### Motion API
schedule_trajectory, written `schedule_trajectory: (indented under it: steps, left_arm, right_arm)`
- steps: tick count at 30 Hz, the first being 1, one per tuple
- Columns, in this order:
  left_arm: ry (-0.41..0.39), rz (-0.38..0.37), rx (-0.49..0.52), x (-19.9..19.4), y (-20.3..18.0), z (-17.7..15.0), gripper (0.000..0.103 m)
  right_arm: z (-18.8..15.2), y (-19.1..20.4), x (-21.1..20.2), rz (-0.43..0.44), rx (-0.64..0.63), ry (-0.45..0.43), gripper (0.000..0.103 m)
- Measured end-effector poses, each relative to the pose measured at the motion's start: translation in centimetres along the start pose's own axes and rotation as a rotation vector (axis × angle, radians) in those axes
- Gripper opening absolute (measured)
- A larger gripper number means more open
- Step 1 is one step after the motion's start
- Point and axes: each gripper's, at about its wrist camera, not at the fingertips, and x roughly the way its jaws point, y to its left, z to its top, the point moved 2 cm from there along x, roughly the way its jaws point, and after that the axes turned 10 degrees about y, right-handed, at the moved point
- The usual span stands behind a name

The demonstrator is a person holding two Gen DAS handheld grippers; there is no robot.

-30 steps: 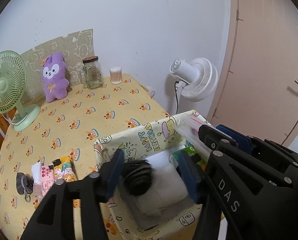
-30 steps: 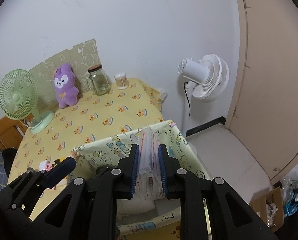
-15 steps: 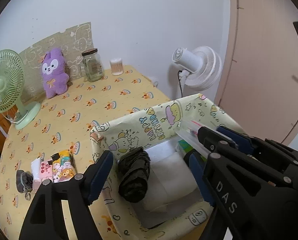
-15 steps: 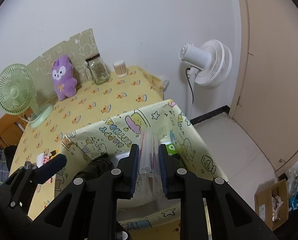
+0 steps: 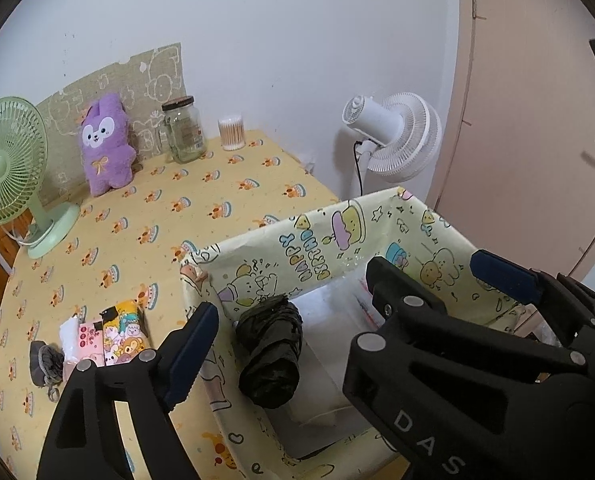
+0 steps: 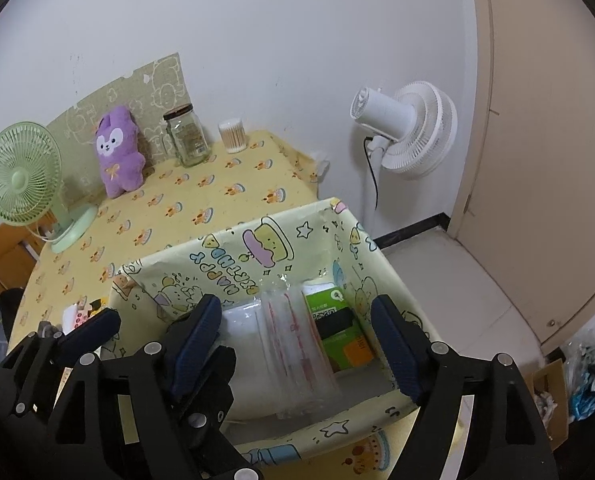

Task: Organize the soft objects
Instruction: 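Lower the black bag and straw bundle into the box and open both tools, then withdraw both tools from the box toward the remaining items on the table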

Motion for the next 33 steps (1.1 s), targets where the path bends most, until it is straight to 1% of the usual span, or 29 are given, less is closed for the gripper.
schedule_trajectory:
  steps: [4, 12, 16, 19, 23, 33]
  left_arm:
    - [-0.037, 0.015, 0.010, -1.2, 0.0, 0.3, 0.088]
    - [-0.082, 0.008, 0.004, -3.3, 0.8, 0.8, 0.090]
    - [-0.120, 0.009, 0.008, -4.6, 1.3, 0.9, 0.090]
    - [-0.143, 0.004, -0.003, -5.5, 1.9, 0.9, 0.091]
    - [-0.164, 0.016, -0.004, -6.5, 2.8, 0.4, 0.092]
    - [-0.208, 0.029, -0.022, -9.3, 5.8, -1.2, 0.092]
  right_arm:
    - [0.2, 0.2, -1.0, -0.005, -0.002, -0.026, 0.085]
    - [0.9, 1.3, -3.3, -0.010, -0.022, -0.079, 0.088]
    - [1.1, 2.0, -4.7, -0.016, -0.035, -0.120, 0.091]
    - [1.3, 2.8, -5.6, -0.018, -0.050, -0.141, 0.092]
    - [1.2, 4.0, -6.6, -0.019, -0.061, -0.162, 0.095]
    - [0.2, 7.4, -8.7, -0.002, -0.091, -0.189, 0.096]
